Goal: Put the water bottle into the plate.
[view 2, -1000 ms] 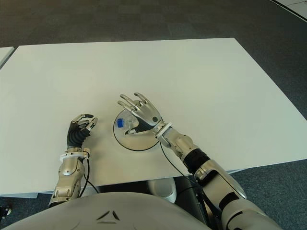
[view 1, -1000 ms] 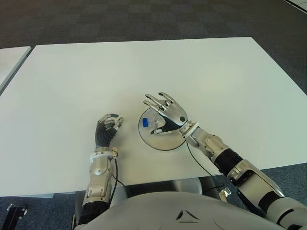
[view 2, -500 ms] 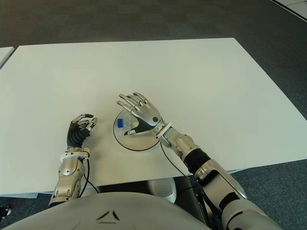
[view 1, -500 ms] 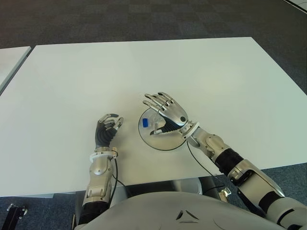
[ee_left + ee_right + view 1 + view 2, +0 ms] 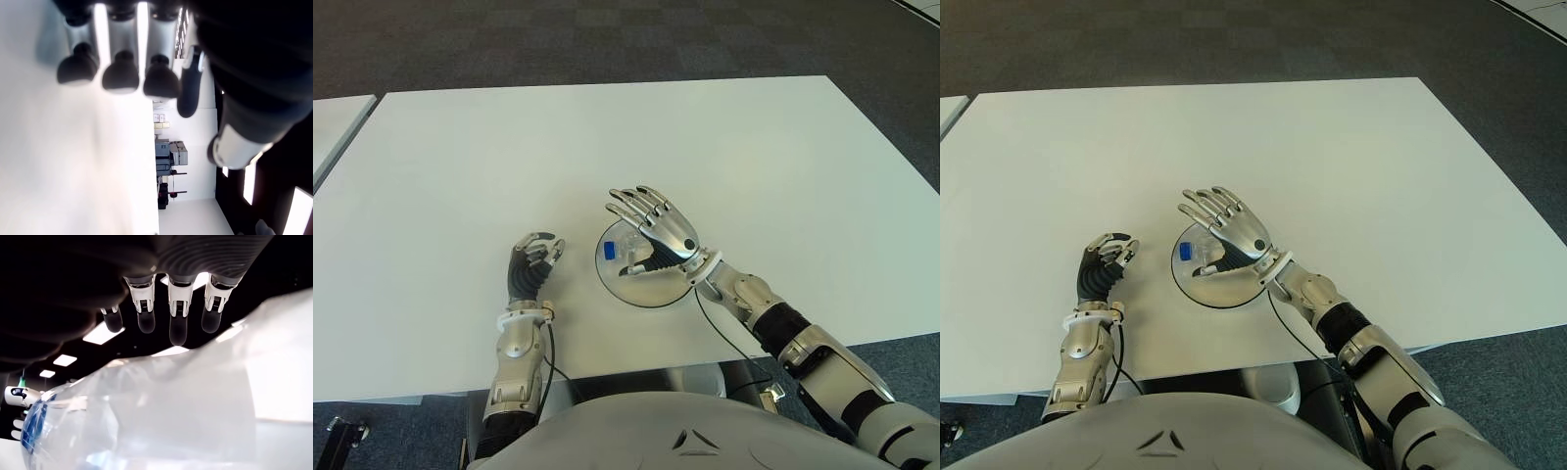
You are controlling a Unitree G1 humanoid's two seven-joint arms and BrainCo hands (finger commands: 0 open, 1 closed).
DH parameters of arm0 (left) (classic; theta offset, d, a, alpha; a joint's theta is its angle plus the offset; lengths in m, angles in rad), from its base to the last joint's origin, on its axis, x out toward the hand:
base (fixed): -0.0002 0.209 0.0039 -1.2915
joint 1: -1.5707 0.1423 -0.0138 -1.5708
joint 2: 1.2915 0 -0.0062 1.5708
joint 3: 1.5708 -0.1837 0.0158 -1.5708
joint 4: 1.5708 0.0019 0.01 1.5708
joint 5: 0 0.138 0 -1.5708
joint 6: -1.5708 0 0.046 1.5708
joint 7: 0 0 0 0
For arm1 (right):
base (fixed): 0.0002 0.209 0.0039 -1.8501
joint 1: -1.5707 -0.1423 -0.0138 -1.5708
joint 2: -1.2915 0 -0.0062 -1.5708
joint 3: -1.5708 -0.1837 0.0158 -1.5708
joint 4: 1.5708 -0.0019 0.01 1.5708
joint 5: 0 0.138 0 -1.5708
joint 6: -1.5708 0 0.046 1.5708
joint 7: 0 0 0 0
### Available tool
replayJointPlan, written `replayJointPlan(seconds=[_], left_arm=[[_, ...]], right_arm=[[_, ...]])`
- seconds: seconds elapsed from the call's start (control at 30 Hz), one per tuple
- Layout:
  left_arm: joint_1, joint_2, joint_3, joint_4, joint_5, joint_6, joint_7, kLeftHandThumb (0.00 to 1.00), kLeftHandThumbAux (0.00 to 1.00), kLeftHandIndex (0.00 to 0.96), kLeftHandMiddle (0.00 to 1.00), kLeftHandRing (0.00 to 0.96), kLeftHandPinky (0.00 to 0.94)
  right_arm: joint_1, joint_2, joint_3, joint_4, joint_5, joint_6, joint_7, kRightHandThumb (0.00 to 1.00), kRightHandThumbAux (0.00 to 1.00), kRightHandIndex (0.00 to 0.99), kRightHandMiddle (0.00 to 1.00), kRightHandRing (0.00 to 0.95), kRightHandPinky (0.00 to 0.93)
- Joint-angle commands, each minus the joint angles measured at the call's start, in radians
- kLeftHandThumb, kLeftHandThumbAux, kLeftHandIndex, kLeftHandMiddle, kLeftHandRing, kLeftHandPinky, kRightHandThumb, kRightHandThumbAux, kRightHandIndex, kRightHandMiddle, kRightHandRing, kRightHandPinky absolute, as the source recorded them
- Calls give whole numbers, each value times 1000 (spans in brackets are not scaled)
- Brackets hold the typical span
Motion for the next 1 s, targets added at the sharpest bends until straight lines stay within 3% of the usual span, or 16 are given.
replayJointPlan(seconds=[0.03,0.57,1.0], left_arm=[[4,-5,3,4,0,17,7,702,720,435,849,851,842],[2,-4,2,-6,0,34,0,703,720,435,844,843,828],[-3,5,3,3,-7,27,-11,702,721,436,846,844,811]], right_arm=[[-12,-5,1,9,-6,-7,-16,0,426,0,0,0,0],[-7,-22,-34,-41,-18,34,-74,0,414,0,0,0,0],[87,-58,-159,-181,120,59,93,0,420,0,0,0,0]])
